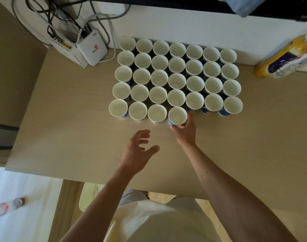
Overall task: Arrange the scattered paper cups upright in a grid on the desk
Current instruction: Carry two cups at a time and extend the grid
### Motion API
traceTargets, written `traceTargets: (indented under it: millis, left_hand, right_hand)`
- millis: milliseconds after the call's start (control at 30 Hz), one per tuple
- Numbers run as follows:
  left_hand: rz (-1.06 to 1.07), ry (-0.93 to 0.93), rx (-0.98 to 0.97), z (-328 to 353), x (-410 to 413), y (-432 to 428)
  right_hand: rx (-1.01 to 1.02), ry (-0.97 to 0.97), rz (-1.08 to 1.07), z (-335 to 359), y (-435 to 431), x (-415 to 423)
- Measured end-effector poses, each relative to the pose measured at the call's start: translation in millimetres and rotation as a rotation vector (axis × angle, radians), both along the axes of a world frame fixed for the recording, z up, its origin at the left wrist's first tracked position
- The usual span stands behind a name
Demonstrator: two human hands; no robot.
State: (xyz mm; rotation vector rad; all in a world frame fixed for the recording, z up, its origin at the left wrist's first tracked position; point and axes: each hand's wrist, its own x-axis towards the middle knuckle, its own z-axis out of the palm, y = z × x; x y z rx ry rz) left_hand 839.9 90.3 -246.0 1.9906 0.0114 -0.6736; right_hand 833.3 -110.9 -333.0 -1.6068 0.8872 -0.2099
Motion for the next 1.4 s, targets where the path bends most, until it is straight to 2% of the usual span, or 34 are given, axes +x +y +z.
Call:
traceTargets:
  millis: [400,567,733,800,1067,1333,1400]
  left_hand:
    - [-0.046,-0.011,-0.026,2.1,0.1,-8.3]
    - [-0.111,-0.008,-0.064,4.6,-1.1,-21.3]
    - [-0.219,-0.022,-0.104,18.8,-18.0,-60.0]
    - [-0.213,-0.026,-0.117,22.6,-23.3,-71.4]
    - [-0.362,-0.118,-0.222,70.3,-104.5,-167.5]
    - [-0.466,-0.183,-0.304,97.0,-247.7,-277.5]
    - [-0.465,-0.182,-0.313,95.7,-260.3,-289.8]
  right_hand:
    - [-0.04,0.069,0.028,2.4,-2.0,-16.7]
    - [-0.022,0.068,-0.113,11.9,-9.5,-52.6]
    - [-0.001,-0.081,-0.345,49.2,-33.9,-106.3]
    - [-0.007,-0.121,-0.358,61.1,-38.1,-121.4]
    - [0.066,-0.361,-0.519,116.4,-98.2,-225.1]
    - [0.076,-0.445,-0.548,165.9,-196.8,-356.4]
    - [0.079,-0.424,-0.534,171.9,-203.5,-372.4]
